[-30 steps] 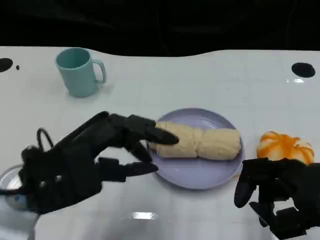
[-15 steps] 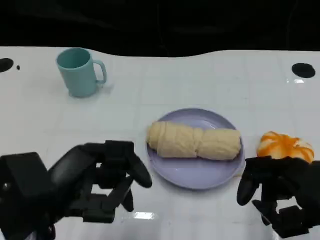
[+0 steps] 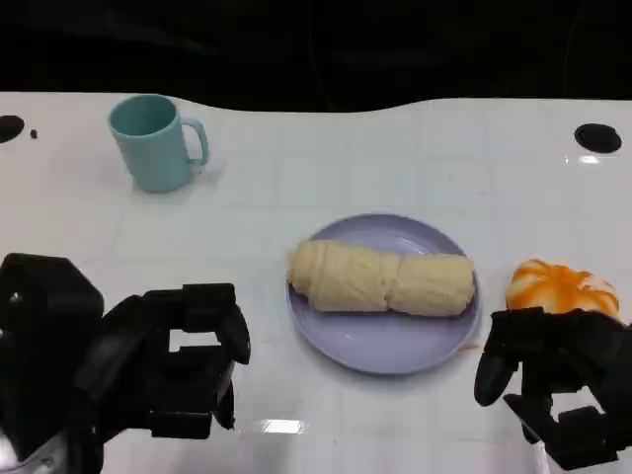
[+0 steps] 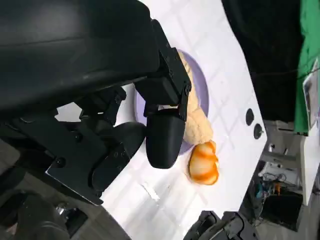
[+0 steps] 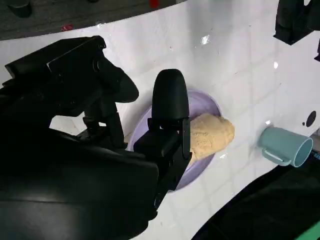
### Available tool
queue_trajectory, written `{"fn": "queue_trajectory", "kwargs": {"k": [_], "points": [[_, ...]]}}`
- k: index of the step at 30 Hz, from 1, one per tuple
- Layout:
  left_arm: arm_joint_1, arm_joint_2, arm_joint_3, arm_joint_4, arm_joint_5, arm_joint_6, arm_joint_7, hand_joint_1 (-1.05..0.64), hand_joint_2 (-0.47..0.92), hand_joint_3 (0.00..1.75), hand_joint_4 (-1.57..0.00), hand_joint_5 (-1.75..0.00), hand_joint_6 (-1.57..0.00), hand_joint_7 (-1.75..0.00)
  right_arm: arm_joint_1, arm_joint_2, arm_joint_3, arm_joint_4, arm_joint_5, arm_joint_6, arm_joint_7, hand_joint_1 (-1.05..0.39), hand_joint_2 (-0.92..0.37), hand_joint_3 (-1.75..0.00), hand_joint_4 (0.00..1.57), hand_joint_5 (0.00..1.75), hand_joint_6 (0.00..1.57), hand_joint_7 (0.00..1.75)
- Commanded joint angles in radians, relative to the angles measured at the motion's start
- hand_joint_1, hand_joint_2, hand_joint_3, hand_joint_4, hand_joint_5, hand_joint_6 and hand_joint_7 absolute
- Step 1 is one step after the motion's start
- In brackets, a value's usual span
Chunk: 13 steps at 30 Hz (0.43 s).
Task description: Grasp the towel on the left side of the plate with the left hand and place it into the plate.
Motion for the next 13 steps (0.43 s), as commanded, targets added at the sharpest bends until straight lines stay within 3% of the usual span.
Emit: {"fn": "queue_trajectory", "kwargs": {"k": [1, 13], "points": [[-0.015, 0.006, 0.023, -0.012, -0.024, 0.035, 0.026, -0.10, 0.39, 1.42, -0.87, -1.75, -0.80, -1.72, 0.007, -0.007, -0.007, 0.002, 0.004, -0.003, -0.001, 0.04, -0.60, -1.05, 0.70, 1.67, 0.68, 1.45], [-0.031, 0.010, 0.024, -0.007, -0.064, 0.087, 0.042, -0.09, 0.42, 1.42, -0.89, -1.75, -0.79, -1.71, 0.010, -0.013, -0.010, -0.004, 0.004, -0.008, 0.003, 0.04, -0.59, -1.06, 0.70, 1.70, 0.67, 1.46]]}}
